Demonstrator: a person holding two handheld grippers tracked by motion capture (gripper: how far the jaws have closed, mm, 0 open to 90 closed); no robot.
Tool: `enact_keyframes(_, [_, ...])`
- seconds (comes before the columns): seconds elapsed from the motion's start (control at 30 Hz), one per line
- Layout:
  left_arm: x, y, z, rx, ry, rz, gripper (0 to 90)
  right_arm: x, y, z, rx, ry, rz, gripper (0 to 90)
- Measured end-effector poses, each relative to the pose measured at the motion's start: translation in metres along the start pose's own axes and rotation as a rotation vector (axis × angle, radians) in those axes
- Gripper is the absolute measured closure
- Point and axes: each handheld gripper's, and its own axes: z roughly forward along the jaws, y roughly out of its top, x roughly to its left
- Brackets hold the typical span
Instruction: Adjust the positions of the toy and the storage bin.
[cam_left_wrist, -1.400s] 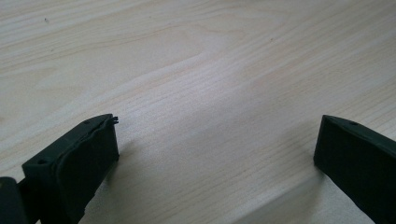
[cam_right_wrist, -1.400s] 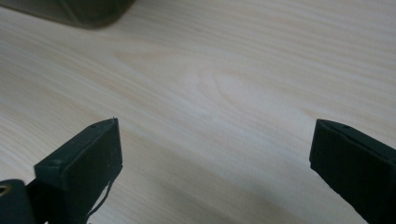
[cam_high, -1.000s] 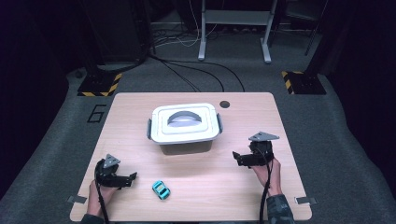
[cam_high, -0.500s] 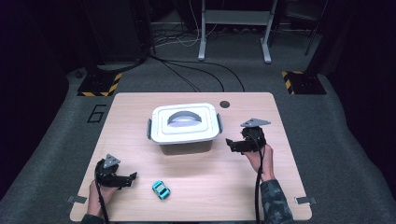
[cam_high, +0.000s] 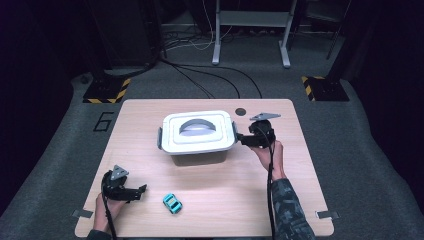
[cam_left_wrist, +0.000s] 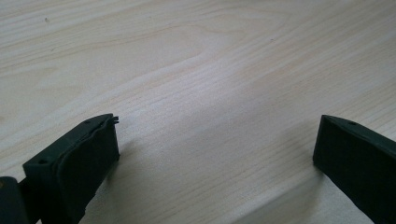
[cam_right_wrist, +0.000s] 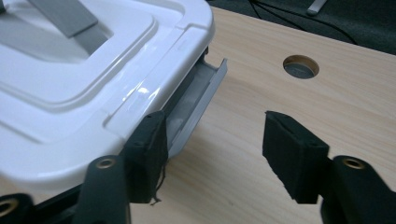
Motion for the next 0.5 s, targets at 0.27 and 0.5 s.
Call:
enact_keyframes(0.27, [0.0,0.0,0.0,-0.001,-0.001,-0.002,0.3,0.0,0.01,0.017,0.018,0.004,0.002,59.3])
enact_keyframes(0.5, [0.0,0.0,0.0,-0.001,-0.003,0.0,0.4,0.002,0.012,0.027,0.043,0.018,0.007,69.4])
